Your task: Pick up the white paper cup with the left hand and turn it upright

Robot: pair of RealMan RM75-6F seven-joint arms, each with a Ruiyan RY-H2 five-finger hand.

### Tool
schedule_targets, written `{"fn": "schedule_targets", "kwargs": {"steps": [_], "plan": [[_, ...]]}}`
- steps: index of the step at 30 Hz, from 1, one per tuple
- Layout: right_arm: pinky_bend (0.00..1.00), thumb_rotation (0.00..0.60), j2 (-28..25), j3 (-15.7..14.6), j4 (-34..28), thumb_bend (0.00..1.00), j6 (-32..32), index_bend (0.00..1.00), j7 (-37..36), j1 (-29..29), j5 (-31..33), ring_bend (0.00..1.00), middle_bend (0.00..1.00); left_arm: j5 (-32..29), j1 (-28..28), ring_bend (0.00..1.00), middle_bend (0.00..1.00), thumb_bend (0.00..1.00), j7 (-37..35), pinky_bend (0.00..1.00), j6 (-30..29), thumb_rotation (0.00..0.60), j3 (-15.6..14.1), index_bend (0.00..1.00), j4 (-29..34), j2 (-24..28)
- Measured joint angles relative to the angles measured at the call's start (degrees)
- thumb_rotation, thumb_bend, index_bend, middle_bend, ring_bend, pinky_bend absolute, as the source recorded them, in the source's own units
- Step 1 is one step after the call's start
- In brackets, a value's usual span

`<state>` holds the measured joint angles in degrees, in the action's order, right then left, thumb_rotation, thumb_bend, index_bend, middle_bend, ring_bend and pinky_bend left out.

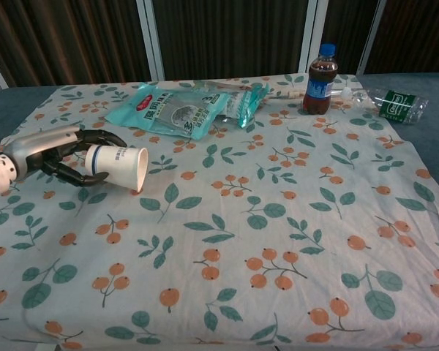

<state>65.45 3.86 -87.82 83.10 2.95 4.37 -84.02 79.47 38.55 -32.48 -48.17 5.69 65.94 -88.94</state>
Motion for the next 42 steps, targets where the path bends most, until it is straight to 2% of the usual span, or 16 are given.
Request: {"fn": "schedule_targets", "kwargs": {"steps": [2,6,11,14,18,21,28,31,34,42], "plan": [[0.0,0.468,0.01,0.0,0.08,0.0,-0.01,0.0,-0.14,-0.04,0.1,0.0,0.0,1.58,0.0,0.0,0.01,0.46,-2.15,0.0,1.02,0.6,-0.76,0.0,-1.98,-0.97],[0.0,0.468,0.14,-0.01,0.36,0.0,-0.04,0.0,-0.38,-0.07,0.19,0.0,0.0,2.89,0.13,0.0,0.0,0.46,-3.27,0.0,1.7,0.6,-1.91,0.0,-3.66,-1.46],[0.0,0.469,0.08,0.06,0.54,0.0,0.33,0.0,-0.73,-0.21,0.13,0.0,0.0,3.59,-0.09,0.0,0.0,0.43,-0.75,0.0,0.65,0.6,-2.49,0.0,-3.21,-0.24],[0.0,0.469,0.0,0.15,0.64,0.0,0.48,0.0,-0.88,-0.27,0.18,0.0,0.0,4.15,-0.34,0.0,0.0,0.43,3.27,0.0,-0.55,0.6,-2.87,0.0,-2.11,1.14],[0.0,0.469,0.0,0.24,0.58,0.0,0.48,0.0,-0.92,-0.17,0.13,0.0,0.0,4.62,-0.8,0.0,0.0,0.4,12.1,0.0,-2.62,0.6,-3.16,0.0,0.84,3.53],[0.0,0.469,0.08,0.22,0.4,0.0,0.34,0.0,-0.61,-0.02,-0.01,0.0,0.0,4.88,-1.21,0.0,0.0,0.39,21.59,0.0,-4.56,0.6,-3.25,0.0,4.09,5.27],[0.0,0.469,-0.2,0.03,-0.2,0.0,0.96,0.0,-0.07,-0.04,-0.94,0.0,0.0,5.5,-1.7,0.0,0.0,0.36,49.71,0.0,-8.68,0.6,-3.37,0.0,10.96,6.9],[0.0,0.469,-0.81,-0.29,-0.65,0.0,1.61,0.0,0.43,-0.23,-1.94,0.0,0.0,4.54,-1.38,0.0,0.0,0.36,59.6,0.0,-8.81,0.6,-3.1,0.0,13.11,6.67],[0.0,0.471,-1.35,-0.79,-1.25,0.0,2.51,0.0,1.39,-0.5,-3.3,0.0,0.0,1.62,-0.53,0.0,0.0,0.36,65.44,0.0,-7.31,0.6,-2.43,0.0,14.76,6.11],[0.0,0.47,-0.75,-1.04,-1.41,0.0,2.17,0.0,2.13,-0.51,-3.21,0.0,0.0,-7.14,2.25,0.0,0.0,0.36,70.56,0.0,-2.18,0.6,-0.67,0.0,14.93,3.86]]}}
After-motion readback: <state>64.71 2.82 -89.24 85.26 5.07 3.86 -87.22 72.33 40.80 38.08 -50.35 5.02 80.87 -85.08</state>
